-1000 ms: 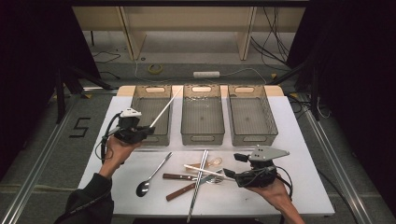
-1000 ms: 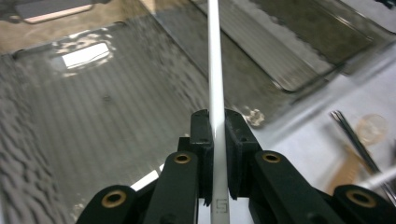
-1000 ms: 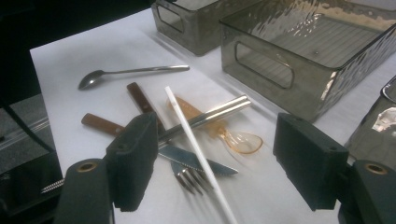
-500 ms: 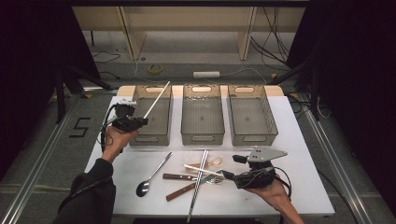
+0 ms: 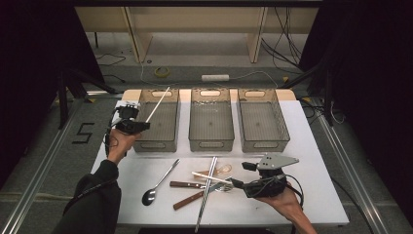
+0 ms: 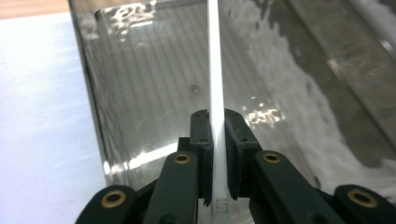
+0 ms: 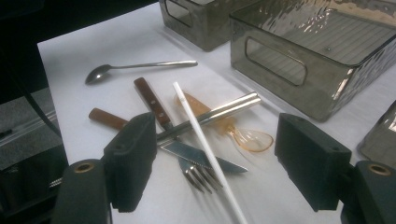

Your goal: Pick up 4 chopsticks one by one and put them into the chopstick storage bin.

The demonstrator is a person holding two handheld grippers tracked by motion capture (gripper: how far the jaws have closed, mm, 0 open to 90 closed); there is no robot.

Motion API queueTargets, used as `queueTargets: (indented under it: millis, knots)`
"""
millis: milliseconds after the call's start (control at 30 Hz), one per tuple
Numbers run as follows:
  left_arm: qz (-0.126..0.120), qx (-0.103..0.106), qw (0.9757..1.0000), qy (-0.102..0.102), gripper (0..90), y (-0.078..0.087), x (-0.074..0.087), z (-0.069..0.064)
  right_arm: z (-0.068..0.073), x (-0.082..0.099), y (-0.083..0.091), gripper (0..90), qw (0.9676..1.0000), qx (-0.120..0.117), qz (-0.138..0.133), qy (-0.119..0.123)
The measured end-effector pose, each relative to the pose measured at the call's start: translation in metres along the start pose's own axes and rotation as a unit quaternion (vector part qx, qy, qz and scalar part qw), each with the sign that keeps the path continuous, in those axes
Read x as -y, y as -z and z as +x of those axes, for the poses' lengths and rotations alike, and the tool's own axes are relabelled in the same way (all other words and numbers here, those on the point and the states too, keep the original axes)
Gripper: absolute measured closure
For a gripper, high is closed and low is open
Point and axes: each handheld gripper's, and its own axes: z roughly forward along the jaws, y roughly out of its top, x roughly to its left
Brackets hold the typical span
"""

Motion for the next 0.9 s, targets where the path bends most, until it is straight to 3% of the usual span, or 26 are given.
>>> queueTargets:
  millis: [400,567,633,767,900]
  knots:
    - [0.016,-0.013,0.9997,0.01,81.6,-0.007,0.0,0.004,0.001,-0.001,0.0,29.8,1.0,-0.005,0.001,0.003]
    - [0.004,-0.018,0.9998,0.011,69.5,-0.004,-0.001,0.003,0.0,-0.001,0.001,29.9,1.0,-0.005,0.001,0.002]
    - [0.0,-0.016,0.9998,0.011,69.4,-0.002,0.0,0.002,0.001,-0.001,0.001,29.9,1.0,-0.005,0.001,0.002]
    - [-0.004,-0.004,0.9999,0.012,63.2,0.001,0.002,0.0,0.001,-0.001,0.001,29.9,1.0,-0.006,0.0,0.003]
    - [-0.014,0.016,0.9996,0.018,47.7,0.008,0.009,-0.007,0.0,-0.001,0.001,29.9,1.0,-0.003,0.004,0.004]
